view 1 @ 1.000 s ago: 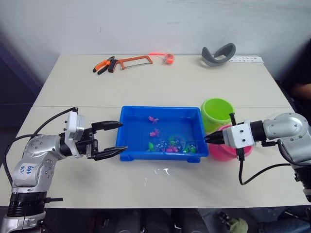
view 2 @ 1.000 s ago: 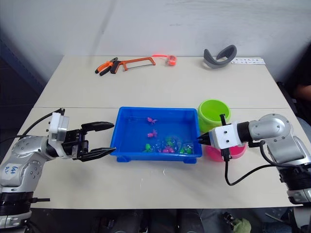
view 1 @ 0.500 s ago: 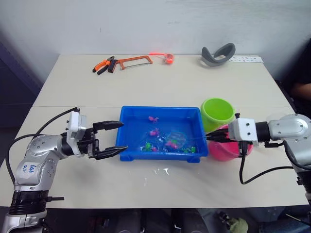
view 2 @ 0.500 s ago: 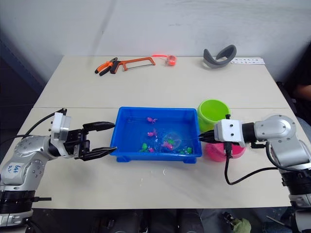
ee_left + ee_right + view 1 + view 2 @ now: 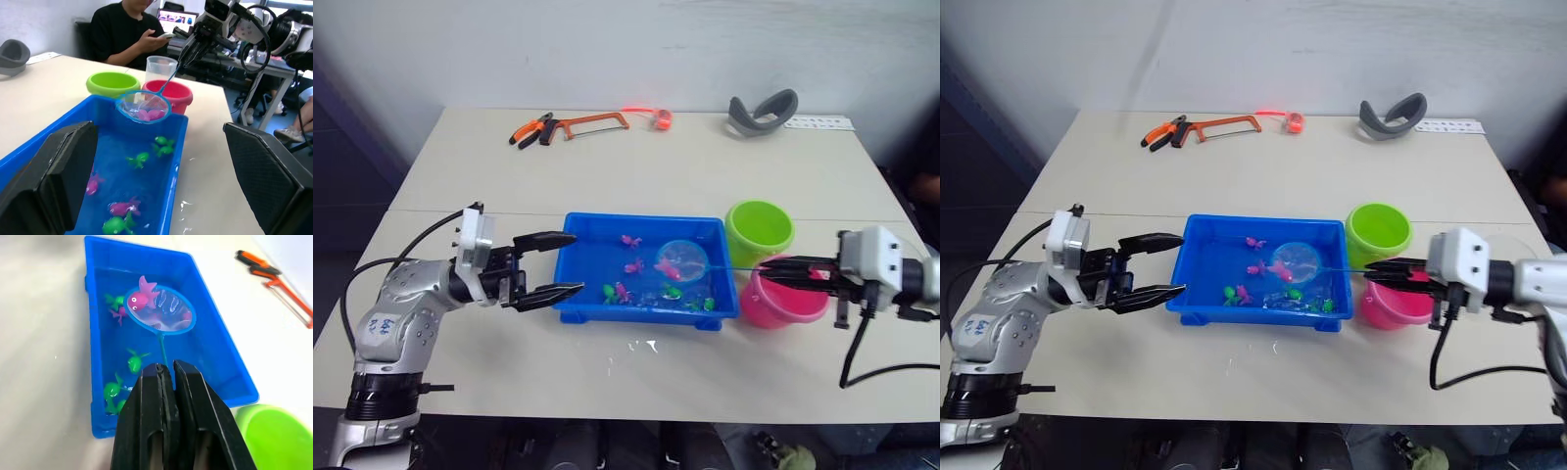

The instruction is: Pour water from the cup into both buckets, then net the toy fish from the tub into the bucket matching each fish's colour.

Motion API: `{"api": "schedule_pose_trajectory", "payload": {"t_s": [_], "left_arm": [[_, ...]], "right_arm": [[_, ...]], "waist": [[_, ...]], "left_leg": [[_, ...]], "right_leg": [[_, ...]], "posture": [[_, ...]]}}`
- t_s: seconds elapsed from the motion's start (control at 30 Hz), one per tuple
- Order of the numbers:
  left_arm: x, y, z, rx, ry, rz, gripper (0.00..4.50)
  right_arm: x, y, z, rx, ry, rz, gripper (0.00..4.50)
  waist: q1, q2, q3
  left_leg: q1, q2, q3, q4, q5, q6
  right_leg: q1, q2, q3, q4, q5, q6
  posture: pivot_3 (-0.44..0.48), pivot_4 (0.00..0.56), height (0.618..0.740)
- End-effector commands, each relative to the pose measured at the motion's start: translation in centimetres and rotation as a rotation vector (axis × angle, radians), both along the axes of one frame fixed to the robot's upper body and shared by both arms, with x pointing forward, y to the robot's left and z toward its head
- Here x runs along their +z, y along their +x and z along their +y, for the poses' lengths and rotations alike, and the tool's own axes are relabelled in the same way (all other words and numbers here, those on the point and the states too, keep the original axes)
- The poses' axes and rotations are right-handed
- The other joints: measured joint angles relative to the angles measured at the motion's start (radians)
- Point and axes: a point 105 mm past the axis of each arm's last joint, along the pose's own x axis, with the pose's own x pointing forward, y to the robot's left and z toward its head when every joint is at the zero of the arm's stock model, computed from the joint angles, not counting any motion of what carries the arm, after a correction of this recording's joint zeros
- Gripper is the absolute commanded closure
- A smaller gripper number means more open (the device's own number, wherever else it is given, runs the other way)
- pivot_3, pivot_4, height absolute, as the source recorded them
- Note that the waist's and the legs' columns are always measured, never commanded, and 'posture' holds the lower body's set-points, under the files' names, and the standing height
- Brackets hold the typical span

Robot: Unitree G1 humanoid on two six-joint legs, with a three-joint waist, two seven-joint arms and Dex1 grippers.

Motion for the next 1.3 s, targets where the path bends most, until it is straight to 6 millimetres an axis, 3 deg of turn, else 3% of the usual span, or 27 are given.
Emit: {"api": "schedule_pose_trajectory", "payload": {"t_s": [0.03,0.33,0.53,0.83,1.07,1.3], "left_arm": [[1.6,-0.1,-3.1,-0.137,-0.067,-0.013,0.06],[1.5,1.0,-5.7,-0.244,-0.092,0.016,0.06],[1.4,1.4,-6.6,-0.291,-0.086,0.016,0.06],[1.2,1.7,-7.6,-0.329,-0.090,0.005,0.06],[1.0,2.2,-8.9,-0.297,-0.080,0.017,0.06],[1.3,2.2,-10.6,-0.281,-0.082,0.021,0.06]], "right_arm": [[3.5,-3.4,-3.4,-0.219,0.049,-0.134,4.50],[2.6,-7.4,-8.9,-0.524,-0.102,-0.290,4.50],[0.6,-8.8,-12.0,-0.595,-0.345,-0.404,4.50],[-1.2,-8.3,-13.5,-0.490,-0.704,-0.731,4.50],[-1.7,-8.3,-12.7,-0.368,-0.707,-0.934,4.50],[-2.7,-8.6,-12.3,-0.315,-0.713,-0.973,4.50]], "waist": [[0.004,0.000,0.000],[0.022,0.000,0.000],[0.019,0.000,0.000],[0.006,0.000,0.000],[0.004,0.000,0.000],[0.005,0.000,0.000]], "left_leg": [[0.000,0.000,0.000,0.000,0.000,0.000],[0.004,-0.002,-0.002,0.000,0.000,0.001],[0.014,-0.001,0.000,-0.004,0.000,0.000],[0.017,-0.001,0.002,-0.004,0.000,-0.001],[0.017,0.000,0.002,-0.004,0.000,-0.001],[0.017,0.000,0.002,-0.004,0.000,-0.001]], "right_leg": [[0.000,0.000,0.000,0.000,0.000,0.000],[0.007,0.004,-0.002,-0.002,0.001,0.001],[0.015,0.005,0.001,-0.005,0.001,0.001],[0.015,0.005,0.005,-0.006,0.000,0.001],[0.015,0.004,0.006,-0.008,0.000,0.001],[0.015,0.003,0.007,-0.008,0.000,0.001]], "posture": [[0.000,0.150,0.740],[0.000,0.150,0.740],[0.000,0.150,0.740],[0.000,0.150,0.740],[0.000,0.150,0.740],[0.000,0.150,0.740]]}}
